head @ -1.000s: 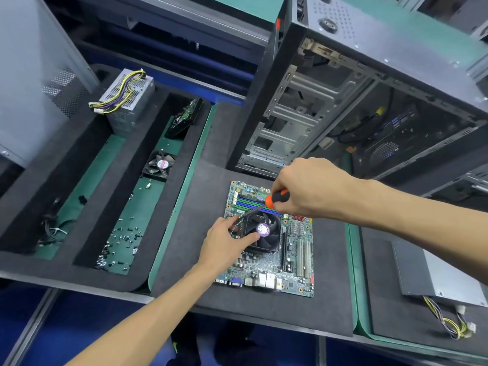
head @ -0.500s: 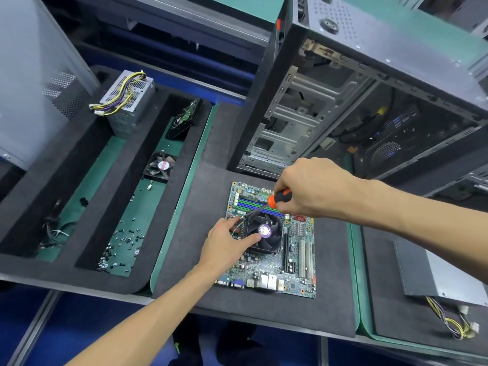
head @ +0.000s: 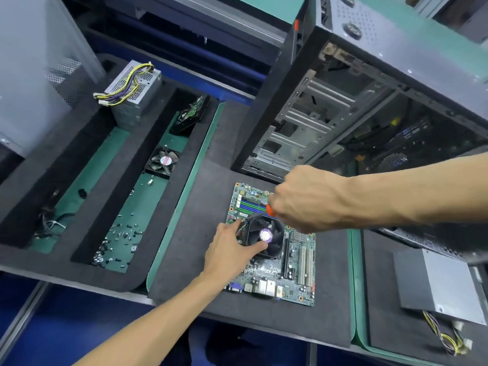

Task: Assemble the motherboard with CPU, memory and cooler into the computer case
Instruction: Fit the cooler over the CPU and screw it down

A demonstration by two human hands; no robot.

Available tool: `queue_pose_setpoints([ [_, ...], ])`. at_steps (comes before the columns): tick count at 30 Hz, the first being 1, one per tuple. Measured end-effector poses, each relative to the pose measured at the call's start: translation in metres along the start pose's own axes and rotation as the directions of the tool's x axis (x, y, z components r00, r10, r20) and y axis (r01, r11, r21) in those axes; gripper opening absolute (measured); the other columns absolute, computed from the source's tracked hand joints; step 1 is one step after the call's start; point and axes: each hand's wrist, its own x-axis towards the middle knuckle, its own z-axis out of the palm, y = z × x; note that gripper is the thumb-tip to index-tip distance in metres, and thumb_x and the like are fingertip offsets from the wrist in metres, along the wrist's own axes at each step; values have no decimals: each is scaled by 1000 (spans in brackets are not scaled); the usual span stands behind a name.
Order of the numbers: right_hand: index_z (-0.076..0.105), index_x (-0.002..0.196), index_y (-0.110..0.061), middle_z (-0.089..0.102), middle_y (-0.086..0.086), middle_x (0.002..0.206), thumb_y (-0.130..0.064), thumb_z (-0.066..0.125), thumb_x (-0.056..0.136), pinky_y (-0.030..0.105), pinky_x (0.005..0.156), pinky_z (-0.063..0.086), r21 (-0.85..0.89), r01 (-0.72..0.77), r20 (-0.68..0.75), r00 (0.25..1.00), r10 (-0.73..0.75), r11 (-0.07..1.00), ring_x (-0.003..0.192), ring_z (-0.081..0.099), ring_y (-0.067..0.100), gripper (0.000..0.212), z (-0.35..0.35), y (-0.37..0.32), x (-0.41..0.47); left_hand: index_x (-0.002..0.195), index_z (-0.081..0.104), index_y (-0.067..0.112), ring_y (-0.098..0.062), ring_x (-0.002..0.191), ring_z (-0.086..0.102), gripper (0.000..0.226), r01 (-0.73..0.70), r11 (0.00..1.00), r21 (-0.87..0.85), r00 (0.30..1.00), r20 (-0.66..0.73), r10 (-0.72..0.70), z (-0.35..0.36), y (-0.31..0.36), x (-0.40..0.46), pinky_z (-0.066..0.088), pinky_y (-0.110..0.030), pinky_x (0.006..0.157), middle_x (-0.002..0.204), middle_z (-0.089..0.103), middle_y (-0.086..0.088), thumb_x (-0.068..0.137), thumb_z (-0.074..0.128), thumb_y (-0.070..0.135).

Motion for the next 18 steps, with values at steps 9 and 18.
queue_pose_setpoints([
  [9,58,70,-12,45,-3,44,-29,55,99,13,32,25,600,-800,791,590,166,-17,29,33,10,34,3,1,15,108,34,34,4,75,50,77,41,991,-130,996,-79,-51,19,-1,-4,37,-22,55,108,33,19,59,76,74],
  [18,50,80,-15,43,-1,54,-19,56,100,12,27,18,483,-848,850,514,-116,-218,32,30,4,21,2,30,29,101,33,33,-9,72,48,71,5,997,-73,993,-115,-14,21,-2,-8,38,-32,59,102,30,19,60,71,78],
])
